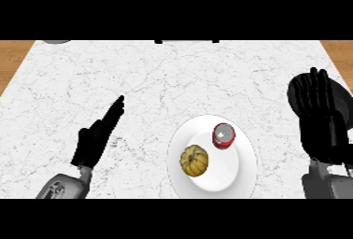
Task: Pick the squash from the plate and place it in the pan
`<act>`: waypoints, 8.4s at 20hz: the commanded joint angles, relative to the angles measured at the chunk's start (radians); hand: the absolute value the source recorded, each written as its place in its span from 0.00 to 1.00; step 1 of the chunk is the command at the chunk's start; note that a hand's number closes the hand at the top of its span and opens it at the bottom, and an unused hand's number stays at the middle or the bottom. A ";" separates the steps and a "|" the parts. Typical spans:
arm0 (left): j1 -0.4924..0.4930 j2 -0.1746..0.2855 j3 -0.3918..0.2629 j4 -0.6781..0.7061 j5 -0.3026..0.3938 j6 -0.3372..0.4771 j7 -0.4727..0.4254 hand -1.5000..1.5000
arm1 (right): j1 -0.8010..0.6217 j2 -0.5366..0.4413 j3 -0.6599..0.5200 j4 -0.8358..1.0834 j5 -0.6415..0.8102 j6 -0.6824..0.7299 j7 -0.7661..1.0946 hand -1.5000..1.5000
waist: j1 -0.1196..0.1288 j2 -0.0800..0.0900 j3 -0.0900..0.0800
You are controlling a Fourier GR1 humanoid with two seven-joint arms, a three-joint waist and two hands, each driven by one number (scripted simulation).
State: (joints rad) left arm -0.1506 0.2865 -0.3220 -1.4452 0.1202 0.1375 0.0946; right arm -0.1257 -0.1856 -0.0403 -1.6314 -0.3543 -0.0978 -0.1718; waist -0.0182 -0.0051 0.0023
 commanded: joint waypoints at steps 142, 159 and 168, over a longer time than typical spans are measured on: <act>0.021 -0.059 0.337 -0.184 0.039 0.007 0.134 0.50 | -0.416 -0.561 0.425 -0.222 1.084 0.151 1.069 1.00 | 0.010 0.003 -0.002; -0.052 -0.055 0.374 -0.155 0.040 -0.017 0.182 0.50 | -0.260 -0.589 -0.003 0.479 0.933 -0.197 0.284 1.00 | 0.028 0.009 -0.001; -0.034 -0.062 0.385 -0.134 0.054 -0.062 0.120 0.50 | -0.425 -0.501 -0.049 0.995 0.924 -0.268 -0.123 1.00 | 0.054 0.016 0.000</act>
State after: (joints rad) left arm -0.2036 0.2175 0.0485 -1.5649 0.1620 0.0951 0.2352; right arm -0.5113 -0.7249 -0.0722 -0.8346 0.5553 -0.3087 -0.1442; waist 0.0263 0.0093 0.0019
